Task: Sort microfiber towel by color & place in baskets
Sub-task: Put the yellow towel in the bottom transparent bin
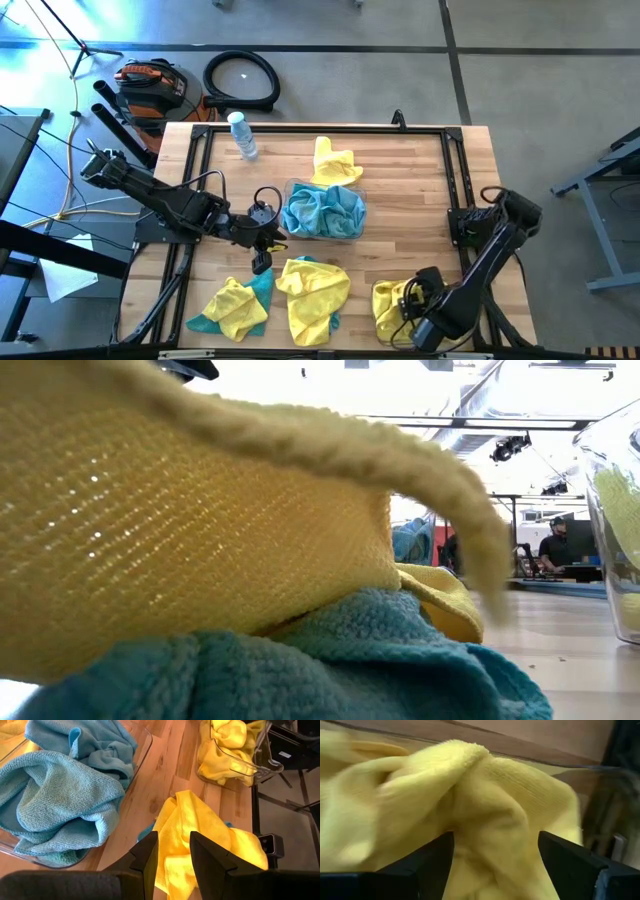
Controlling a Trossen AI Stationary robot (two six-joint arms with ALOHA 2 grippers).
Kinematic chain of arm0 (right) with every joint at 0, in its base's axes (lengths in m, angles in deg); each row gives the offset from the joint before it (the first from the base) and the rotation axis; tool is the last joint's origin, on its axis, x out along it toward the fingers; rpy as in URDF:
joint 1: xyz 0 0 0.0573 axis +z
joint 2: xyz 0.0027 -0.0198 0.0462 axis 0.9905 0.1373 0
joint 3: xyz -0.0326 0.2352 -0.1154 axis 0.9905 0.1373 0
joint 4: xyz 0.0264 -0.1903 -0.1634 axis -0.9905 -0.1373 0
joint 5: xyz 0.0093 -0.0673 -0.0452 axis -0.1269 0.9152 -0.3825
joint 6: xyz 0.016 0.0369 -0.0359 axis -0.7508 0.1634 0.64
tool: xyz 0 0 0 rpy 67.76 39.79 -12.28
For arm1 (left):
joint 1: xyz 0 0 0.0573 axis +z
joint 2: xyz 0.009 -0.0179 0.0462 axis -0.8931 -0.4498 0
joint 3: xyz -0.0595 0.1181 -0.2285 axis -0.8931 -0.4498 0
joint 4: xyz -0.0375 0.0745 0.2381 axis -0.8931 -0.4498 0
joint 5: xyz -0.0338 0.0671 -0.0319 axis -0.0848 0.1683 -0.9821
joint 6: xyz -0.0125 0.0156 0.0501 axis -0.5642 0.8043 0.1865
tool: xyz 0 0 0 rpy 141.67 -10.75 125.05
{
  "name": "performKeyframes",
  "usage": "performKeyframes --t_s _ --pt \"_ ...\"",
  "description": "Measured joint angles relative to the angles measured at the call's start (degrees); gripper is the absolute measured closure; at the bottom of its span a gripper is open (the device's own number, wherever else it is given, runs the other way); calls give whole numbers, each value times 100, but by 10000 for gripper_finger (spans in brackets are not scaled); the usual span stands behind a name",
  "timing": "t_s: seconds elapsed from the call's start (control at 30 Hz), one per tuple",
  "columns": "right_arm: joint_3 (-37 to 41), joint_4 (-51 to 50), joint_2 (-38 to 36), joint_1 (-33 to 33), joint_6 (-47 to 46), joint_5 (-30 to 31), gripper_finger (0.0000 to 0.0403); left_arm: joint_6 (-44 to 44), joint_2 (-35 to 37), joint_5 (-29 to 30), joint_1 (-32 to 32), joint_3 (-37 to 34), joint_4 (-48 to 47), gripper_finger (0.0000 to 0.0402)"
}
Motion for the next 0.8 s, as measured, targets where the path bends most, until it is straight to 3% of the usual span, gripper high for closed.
performKeyframes --t_s 0.13,0.3,0.53,0.8 --pt "-643 -521 -5 36 17 -19 116 0 0 0 0 0 -1 303" --pt "-947 -228 -9 299 -346 -120 116 -57 0 -1 0 0 1 303" --pt "-218 685 142 643 -884 -607 116 -111 0 0 0 0 1 303" --pt "504 1574 406 505 -709 -553 116 -118 0 0 0 0 1 303"
